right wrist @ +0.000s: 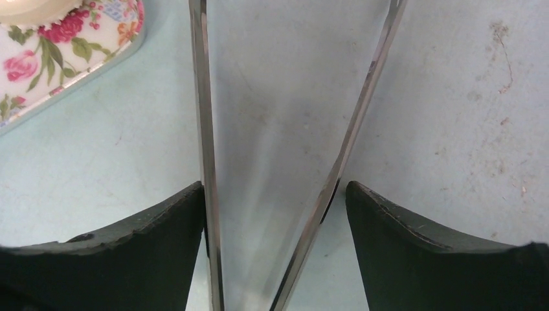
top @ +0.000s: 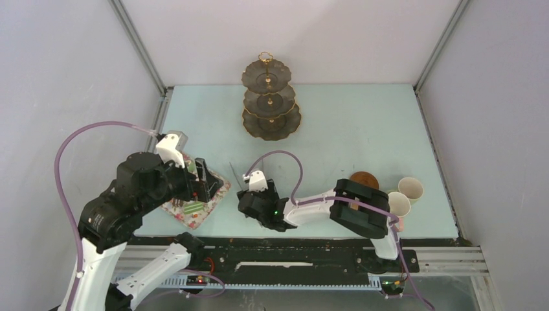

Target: Serve the afternoon tea

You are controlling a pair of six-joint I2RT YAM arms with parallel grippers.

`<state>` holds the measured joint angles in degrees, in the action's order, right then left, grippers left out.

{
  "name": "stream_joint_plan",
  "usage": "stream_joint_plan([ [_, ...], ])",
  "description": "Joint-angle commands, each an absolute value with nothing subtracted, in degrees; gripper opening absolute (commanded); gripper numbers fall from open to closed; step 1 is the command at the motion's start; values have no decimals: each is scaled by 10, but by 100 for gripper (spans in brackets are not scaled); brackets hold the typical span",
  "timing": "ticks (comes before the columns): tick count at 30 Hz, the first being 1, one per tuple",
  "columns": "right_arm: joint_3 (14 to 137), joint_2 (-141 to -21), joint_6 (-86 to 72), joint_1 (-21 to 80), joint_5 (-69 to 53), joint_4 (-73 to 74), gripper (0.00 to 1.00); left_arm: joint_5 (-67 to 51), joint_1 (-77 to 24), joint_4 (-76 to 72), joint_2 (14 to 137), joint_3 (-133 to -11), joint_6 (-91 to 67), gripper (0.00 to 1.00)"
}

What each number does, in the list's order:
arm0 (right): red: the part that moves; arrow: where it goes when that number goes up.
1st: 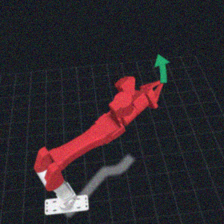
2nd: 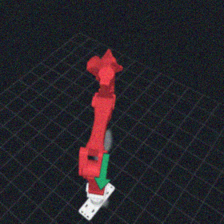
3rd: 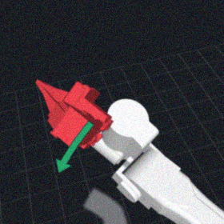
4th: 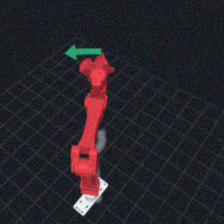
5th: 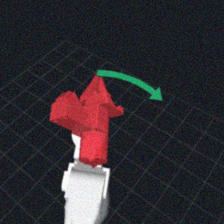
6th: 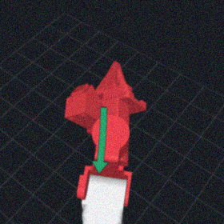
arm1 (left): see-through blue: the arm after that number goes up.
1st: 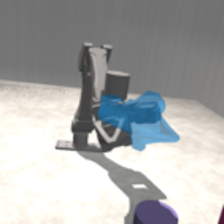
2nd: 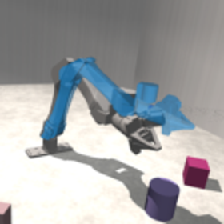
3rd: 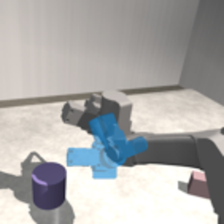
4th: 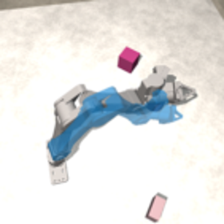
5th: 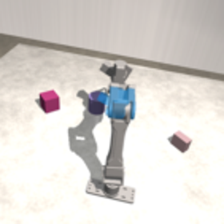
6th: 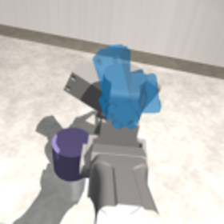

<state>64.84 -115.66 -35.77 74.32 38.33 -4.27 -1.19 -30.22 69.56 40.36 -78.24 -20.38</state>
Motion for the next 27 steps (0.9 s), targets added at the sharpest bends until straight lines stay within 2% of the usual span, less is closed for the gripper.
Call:
stream_joint_plan([
  [1,615,-1142,-368,737,357,20,78,0,-306,676,407,-796,-202,98],
  [9,597,-1110,-346,724,314,-10,68,8,-306,671,404,-786,-215,98],
  [11,583,-1109,-337,721,303,-39,71,7,-306,672,404,-785,-219,98],
  [15,543,-1126,-325,716,298,-114,83,4,-306,684,408,-793,-221,98],
  [19,535,-1143,-321,714,304,-142,86,11,-306,703,407,-793,-220,98],
  [24,535,-1160,-332,715,323,-158,85,4,-306,704,411,-791,-224,98],
  [27,535,-1169,-357,716,356,-141,77,4,-306,704,418,-800,-221,98],
])
